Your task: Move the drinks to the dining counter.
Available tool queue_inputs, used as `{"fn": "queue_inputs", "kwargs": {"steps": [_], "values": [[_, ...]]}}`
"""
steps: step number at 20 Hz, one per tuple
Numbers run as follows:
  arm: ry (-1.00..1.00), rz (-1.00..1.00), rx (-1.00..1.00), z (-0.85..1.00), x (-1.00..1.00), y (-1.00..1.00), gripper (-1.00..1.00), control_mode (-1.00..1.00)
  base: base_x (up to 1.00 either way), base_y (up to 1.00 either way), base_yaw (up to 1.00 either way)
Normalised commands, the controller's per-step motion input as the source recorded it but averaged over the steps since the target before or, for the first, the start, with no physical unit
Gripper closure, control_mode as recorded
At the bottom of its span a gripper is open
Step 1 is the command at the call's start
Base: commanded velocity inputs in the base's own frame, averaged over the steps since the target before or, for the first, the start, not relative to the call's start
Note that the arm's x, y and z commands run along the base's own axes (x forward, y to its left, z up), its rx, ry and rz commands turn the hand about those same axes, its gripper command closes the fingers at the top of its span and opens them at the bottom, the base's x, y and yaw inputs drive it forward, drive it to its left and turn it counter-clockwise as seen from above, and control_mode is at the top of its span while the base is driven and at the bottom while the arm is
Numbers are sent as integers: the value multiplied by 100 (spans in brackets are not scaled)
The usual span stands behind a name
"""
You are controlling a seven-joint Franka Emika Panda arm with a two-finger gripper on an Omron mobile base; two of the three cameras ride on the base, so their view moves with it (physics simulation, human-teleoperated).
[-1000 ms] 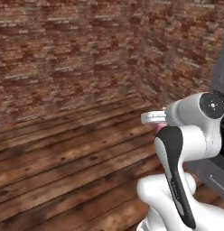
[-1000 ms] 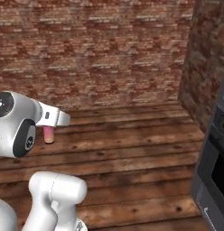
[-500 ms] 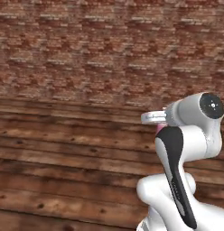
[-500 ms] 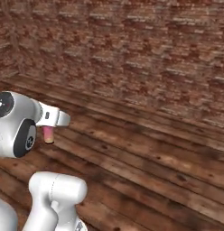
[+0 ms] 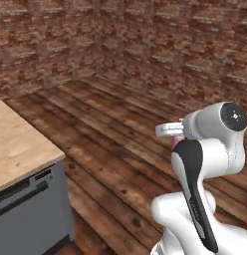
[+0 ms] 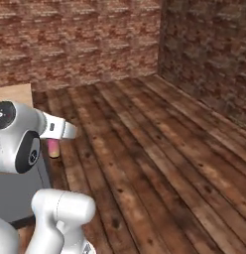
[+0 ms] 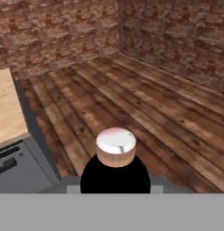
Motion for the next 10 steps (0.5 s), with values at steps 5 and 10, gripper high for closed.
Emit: {"fn": "queue_inputs", "kwargs": {"steps": [5, 10], "values": [[0, 0, 0, 0, 0, 0, 100, 100, 0, 62, 86], [0, 0, 0, 0, 0, 0, 100, 100, 11, 67, 77]]}}
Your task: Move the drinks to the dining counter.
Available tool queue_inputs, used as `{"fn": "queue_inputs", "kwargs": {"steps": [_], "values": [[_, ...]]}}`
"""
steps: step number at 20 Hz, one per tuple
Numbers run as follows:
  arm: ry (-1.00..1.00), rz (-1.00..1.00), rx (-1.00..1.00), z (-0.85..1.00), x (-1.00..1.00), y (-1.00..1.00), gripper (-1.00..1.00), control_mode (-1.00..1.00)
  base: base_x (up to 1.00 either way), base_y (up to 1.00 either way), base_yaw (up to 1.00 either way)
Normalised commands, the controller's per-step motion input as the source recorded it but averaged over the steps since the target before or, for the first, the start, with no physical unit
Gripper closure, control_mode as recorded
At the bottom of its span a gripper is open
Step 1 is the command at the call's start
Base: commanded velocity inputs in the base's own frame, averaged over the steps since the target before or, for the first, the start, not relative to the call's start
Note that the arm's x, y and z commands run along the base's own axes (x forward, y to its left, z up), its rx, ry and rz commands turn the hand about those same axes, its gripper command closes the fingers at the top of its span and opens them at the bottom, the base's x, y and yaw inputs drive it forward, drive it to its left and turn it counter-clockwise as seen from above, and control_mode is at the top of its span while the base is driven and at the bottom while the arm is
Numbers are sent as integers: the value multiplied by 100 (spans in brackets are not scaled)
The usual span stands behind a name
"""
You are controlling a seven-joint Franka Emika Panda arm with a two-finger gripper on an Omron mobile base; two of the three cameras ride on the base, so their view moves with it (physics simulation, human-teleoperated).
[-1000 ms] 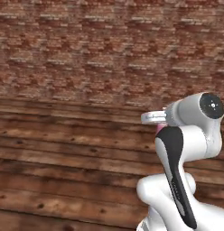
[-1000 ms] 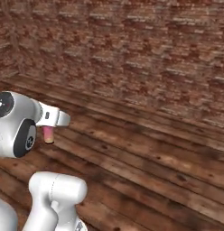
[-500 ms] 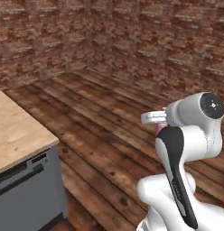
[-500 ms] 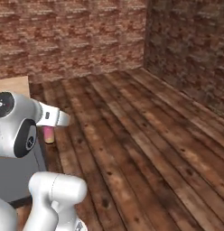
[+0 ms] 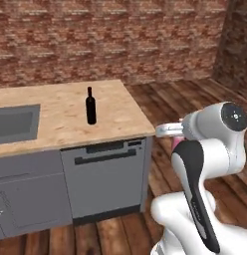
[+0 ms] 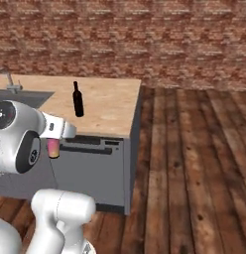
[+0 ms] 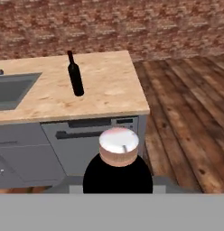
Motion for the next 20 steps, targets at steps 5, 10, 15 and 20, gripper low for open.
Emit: {"fn": "queue_inputs", "kwargs": {"steps": [5, 10, 15, 20], "values": [[0, 0, 0, 0, 0, 0, 100, 100, 67, 17, 52], [0, 0, 0, 0, 0, 0, 100, 100, 92, -27, 33], [0, 0, 0, 0, 0, 0, 100, 100, 70, -22, 7], [0, 0, 0, 0, 0, 0, 100, 100, 37, -70, 0]]}}
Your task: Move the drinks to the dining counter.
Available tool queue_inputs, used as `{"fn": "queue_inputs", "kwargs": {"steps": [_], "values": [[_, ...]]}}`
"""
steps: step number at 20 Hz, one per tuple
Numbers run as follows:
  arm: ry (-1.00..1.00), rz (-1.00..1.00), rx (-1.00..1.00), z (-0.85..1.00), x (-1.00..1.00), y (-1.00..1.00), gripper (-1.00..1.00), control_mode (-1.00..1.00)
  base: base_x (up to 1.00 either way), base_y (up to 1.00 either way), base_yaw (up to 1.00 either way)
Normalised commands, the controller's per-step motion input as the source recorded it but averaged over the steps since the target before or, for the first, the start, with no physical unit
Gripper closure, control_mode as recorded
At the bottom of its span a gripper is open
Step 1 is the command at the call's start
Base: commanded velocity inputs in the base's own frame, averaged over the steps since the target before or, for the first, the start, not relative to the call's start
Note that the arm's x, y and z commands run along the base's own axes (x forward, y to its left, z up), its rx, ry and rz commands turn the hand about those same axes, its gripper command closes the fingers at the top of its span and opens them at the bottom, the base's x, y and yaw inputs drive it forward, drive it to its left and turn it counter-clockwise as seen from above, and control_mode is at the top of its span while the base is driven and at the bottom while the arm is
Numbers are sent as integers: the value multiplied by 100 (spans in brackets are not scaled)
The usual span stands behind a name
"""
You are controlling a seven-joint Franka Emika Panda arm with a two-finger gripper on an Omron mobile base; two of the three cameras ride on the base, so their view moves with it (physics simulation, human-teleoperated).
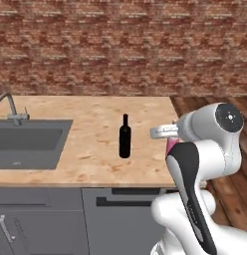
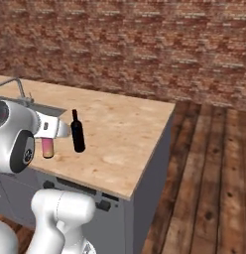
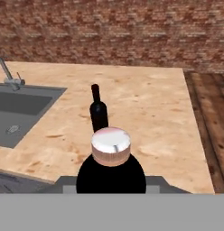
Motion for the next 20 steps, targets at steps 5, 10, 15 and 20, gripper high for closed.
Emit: {"fn": "queue_inputs", "kwargs": {"steps": [5, 10, 15, 20], "values": [[0, 0, 0, 0, 0, 0, 100, 100, 28, -57, 0], [0, 0, 0, 0, 0, 0, 100, 100, 74, -5, 0], [0, 0, 0, 0, 0, 0, 100, 100, 100, 3, 0], [0, 0, 0, 0, 0, 0, 100, 100, 95, 0, -7]]}}
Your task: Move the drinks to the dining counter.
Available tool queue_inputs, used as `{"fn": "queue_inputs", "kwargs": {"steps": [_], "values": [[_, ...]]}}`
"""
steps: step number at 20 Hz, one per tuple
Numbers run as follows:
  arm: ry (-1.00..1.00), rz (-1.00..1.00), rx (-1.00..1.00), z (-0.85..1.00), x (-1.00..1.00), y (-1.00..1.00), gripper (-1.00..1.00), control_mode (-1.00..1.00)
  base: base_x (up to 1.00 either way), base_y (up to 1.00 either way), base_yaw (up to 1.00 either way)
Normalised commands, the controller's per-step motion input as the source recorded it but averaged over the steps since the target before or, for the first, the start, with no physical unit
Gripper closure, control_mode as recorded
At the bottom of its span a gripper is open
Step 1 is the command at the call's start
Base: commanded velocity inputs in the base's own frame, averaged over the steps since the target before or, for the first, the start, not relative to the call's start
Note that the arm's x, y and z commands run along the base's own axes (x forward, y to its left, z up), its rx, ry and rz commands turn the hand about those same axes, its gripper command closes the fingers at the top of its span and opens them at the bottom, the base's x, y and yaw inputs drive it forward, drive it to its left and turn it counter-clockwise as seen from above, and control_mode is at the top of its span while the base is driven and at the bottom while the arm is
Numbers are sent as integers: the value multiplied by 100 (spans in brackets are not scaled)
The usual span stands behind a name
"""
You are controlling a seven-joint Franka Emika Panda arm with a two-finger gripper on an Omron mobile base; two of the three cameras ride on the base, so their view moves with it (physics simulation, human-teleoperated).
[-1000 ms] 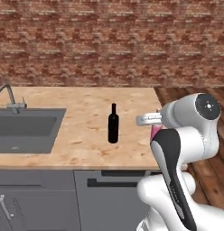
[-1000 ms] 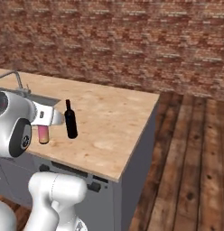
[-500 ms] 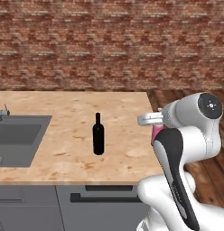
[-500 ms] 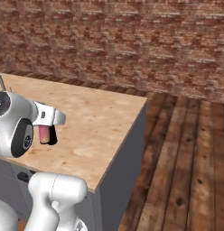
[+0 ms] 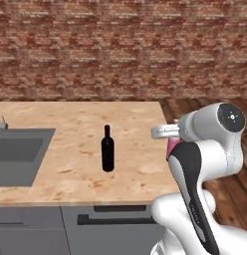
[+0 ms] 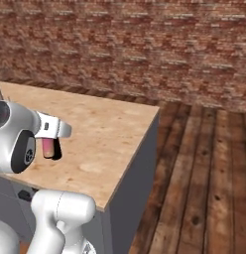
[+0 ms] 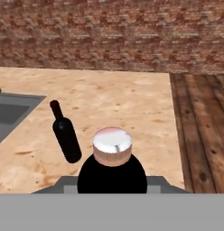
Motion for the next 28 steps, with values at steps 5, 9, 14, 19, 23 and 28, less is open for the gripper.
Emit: {"fn": "queue_inputs", "kwargs": {"steps": [5, 9, 14, 19, 23, 28], "values": [[0, 0, 0, 0, 0, 0, 100, 100, 88, 0, -22], [0, 0, 0, 0, 0, 0, 100, 100, 89, 0, -33], [0, 0, 0, 0, 0, 0, 100, 100, 67, 0, -19], [0, 0, 0, 0, 0, 0, 100, 100, 59, 0, -10], [1, 0, 2, -5, 42, -5, 100, -100, 0, 0, 0], [2, 23, 1, -14, 26, -31, 100, -100, 0, 0, 0]]}}
